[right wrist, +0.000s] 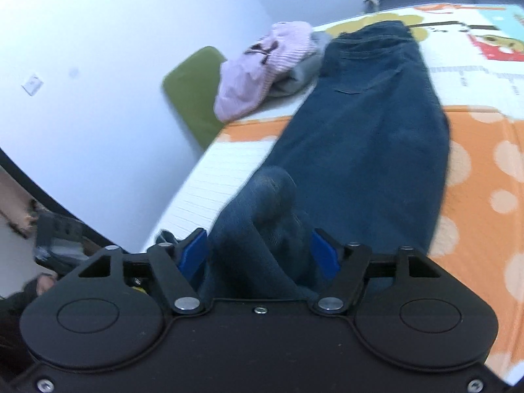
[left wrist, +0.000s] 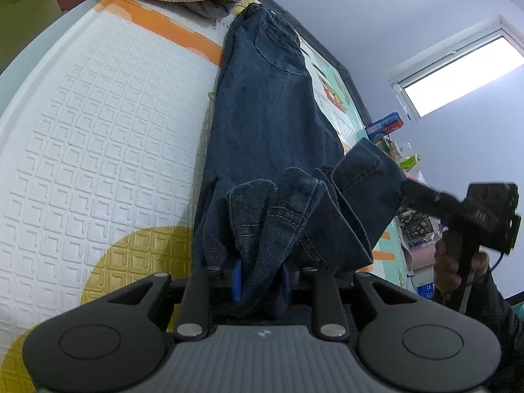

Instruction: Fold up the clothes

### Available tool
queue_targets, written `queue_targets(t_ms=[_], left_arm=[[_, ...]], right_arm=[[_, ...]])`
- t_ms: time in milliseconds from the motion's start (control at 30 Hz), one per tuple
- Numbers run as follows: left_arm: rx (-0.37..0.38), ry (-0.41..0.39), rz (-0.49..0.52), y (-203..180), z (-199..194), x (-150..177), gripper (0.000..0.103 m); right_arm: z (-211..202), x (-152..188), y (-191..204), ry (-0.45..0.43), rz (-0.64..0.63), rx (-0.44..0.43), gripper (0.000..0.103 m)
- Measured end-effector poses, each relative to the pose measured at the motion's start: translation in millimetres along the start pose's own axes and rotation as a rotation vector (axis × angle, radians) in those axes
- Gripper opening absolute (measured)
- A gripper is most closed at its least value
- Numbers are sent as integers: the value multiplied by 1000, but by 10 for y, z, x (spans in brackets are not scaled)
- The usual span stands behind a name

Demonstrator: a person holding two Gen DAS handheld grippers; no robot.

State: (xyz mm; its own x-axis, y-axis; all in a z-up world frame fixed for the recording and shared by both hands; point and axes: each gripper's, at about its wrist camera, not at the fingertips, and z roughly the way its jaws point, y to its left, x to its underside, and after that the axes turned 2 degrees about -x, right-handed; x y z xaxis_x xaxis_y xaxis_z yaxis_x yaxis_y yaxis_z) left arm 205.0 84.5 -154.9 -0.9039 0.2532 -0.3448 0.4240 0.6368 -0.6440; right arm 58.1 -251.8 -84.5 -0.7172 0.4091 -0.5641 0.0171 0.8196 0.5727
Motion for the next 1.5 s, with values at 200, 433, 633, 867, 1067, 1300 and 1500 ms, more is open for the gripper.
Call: queue_targets(t_ms=[200,433,633,867,1067,1300,1500], left_arm=[[7,1,-4,18,4,-2,26],[12,3,-10,35,6,-10,26],[2,1,-5,4,-1,-30,24],[4,-62,7,-124,-118,-138,23],[24,-162,42,-309,-171,-481,23],[-9,-281,58,-541,23,-1070,20],[-271,-267,-60,-367,508,-1461,20]], right_arm=[[350,-220,-211,126,47,-54,81],[764,-210,-556,281,217,-164,81],[780,-39,-526,256,208,-151,28],[329,63,-346,88,196,-125,14],[-138,73,-214,-96,233,-93,14],[-391,-164,-293,-285,270,-3,12],[79,-352,-749,-229,380,190,17]])
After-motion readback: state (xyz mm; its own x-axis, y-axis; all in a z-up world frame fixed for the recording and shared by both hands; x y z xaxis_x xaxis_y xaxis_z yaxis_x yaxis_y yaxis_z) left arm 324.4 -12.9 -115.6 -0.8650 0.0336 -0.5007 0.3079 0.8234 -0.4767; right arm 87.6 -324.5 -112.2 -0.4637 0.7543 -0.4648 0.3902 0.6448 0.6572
